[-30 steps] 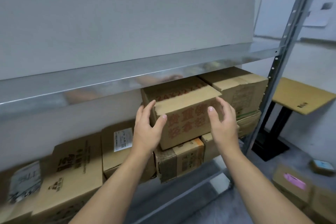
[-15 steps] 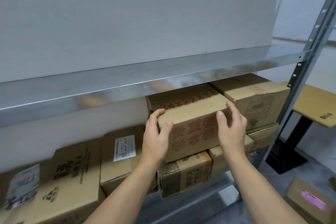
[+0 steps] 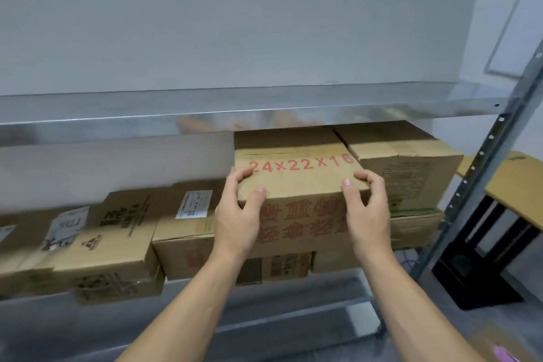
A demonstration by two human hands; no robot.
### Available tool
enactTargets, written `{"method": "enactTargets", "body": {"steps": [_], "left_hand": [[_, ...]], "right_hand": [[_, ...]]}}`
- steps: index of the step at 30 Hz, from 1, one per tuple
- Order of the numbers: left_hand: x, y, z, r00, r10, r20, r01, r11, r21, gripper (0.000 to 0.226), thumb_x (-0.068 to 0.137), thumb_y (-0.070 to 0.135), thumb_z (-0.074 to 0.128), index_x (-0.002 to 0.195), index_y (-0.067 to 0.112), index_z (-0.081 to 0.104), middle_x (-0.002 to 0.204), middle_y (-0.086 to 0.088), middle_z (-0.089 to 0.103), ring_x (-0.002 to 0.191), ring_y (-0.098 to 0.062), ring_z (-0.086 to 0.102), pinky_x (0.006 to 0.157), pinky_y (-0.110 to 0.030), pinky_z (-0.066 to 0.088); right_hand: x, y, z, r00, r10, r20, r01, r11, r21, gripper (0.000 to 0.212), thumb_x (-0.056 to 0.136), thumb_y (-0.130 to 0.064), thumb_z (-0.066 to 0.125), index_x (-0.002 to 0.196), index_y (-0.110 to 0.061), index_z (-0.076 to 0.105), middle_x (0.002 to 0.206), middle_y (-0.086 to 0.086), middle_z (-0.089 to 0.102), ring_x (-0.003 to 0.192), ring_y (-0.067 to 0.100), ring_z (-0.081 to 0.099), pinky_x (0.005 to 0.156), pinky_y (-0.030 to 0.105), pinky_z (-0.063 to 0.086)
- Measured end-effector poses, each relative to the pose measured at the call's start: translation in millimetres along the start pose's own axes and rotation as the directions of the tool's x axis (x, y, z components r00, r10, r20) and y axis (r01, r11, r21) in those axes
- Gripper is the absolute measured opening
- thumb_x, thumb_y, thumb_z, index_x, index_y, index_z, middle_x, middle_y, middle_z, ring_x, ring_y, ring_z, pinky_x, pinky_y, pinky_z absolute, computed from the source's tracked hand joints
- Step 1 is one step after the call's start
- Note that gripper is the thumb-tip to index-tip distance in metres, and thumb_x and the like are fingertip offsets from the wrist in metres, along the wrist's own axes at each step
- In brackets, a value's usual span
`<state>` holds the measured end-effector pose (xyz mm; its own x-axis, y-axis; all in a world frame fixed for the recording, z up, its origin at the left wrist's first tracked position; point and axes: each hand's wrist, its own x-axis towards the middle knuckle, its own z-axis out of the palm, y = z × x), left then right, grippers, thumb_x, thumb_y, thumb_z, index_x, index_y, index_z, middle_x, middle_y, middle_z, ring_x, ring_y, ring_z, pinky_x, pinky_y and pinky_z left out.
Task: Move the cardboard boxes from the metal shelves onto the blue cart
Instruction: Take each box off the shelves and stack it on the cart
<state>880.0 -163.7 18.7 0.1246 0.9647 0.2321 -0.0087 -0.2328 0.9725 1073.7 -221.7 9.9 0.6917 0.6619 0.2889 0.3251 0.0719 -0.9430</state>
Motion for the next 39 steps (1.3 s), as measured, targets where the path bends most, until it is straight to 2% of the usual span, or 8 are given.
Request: {"method": "enactTargets", "body": {"steps": [4,7,11,19,25,28,35,39], "left_hand": [[-36,8,-3,0.997,0.007,-0.078,-0.005,1.000,0.022,0.033,0.085,0.047,0.056,0.117,0.053,0.055,0.139,0.007,0.050,0.116,-0.021,0.059,0.083,-0.048,0.059],[-60,10,-13,0.983,0.038,-0.177,-0.031,0.999,0.039,0.034,0.083,0.042,0.056,0.115,0.052,0.057,0.133,0.012,0.056,0.115,-0.017,0.060,0.085,-0.048,0.058],[-93,11,-35,0.950,0.077,-0.303,-0.043,0.992,0.120,0.036,0.082,0.041,0.056,0.116,0.050,0.057,0.129,0.017,0.059,0.121,-0.013,0.056,0.096,-0.051,0.051],[-145,19,-111,0.861,0.133,-0.491,-0.028,0.976,0.215,0.038,0.083,0.034,0.055,0.120,0.041,0.058,0.123,0.023,0.060,0.111,-0.001,0.057,0.094,-0.040,0.051],[-180,23,-193,0.767,0.162,-0.621,0.003,0.967,0.255,0.037,0.084,0.035,0.055,0.119,0.044,0.057,0.122,0.024,0.059,0.104,0.002,0.058,0.082,-0.030,0.051],[-200,25,-242,0.712,0.135,-0.689,0.059,0.967,0.250,0.036,0.083,0.039,0.053,0.118,0.048,0.055,0.124,0.019,0.057,0.100,0.001,0.056,0.074,-0.026,0.046],[-250,30,-376,0.575,0.145,-0.805,0.106,0.963,0.249,0.037,0.083,0.040,0.053,0.120,0.047,0.055,0.126,0.019,0.055,0.105,-0.006,0.056,0.074,-0.026,0.048],[-279,33,-449,0.498,0.152,-0.854,0.125,0.962,0.244,0.035,0.084,0.039,0.054,0.118,0.048,0.056,0.124,0.017,0.057,0.104,-0.011,0.059,0.076,-0.034,0.054]], "right_hand": [[-13,-3,-14,0.992,-0.018,0.121,0.009,0.997,0.076,0.023,0.097,-0.044,0.054,0.120,-0.045,0.052,0.127,-0.009,0.055,0.113,0.012,0.055,0.086,0.042,0.056],[-28,-5,-16,0.979,-0.041,0.199,0.023,0.995,0.095,0.021,0.098,-0.042,0.055,0.118,-0.045,0.053,0.127,-0.009,0.056,0.113,0.010,0.055,0.082,0.035,0.055],[-53,-8,-8,0.954,-0.069,0.293,0.034,0.992,0.121,0.022,0.096,-0.044,0.056,0.118,-0.048,0.055,0.129,-0.011,0.055,0.116,0.009,0.053,0.088,0.037,0.054],[-110,-29,45,0.869,-0.124,0.480,0.029,0.979,0.200,0.026,0.095,-0.045,0.058,0.121,-0.046,0.055,0.128,-0.013,0.055,0.118,0.009,0.053,0.094,0.043,0.054],[-166,-60,115,0.764,-0.199,0.614,0.032,0.962,0.272,0.027,0.095,-0.043,0.058,0.122,-0.046,0.054,0.127,-0.016,0.053,0.118,0.007,0.052,0.089,0.035,0.054],[-204,-77,157,0.710,-0.231,0.666,0.035,0.955,0.295,0.032,0.090,-0.051,0.058,0.121,-0.046,0.055,0.124,-0.024,0.054,0.117,0.005,0.053,0.094,0.043,0.053],[-315,-126,264,0.563,-0.279,0.778,-0.004,0.940,0.340,0.033,0.087,-0.054,0.058,0.119,-0.050,0.055,0.123,-0.020,0.058,0.115,0.008,0.055,0.096,0.049,0.051],[-379,-152,320,0.490,-0.321,0.811,0.000,0.930,0.368,0.029,0.095,-0.039,0.062,0.123,-0.043,0.057,0.128,-0.015,0.056,0.112,-0.005,0.051,0.098,0.039,0.049]]}}
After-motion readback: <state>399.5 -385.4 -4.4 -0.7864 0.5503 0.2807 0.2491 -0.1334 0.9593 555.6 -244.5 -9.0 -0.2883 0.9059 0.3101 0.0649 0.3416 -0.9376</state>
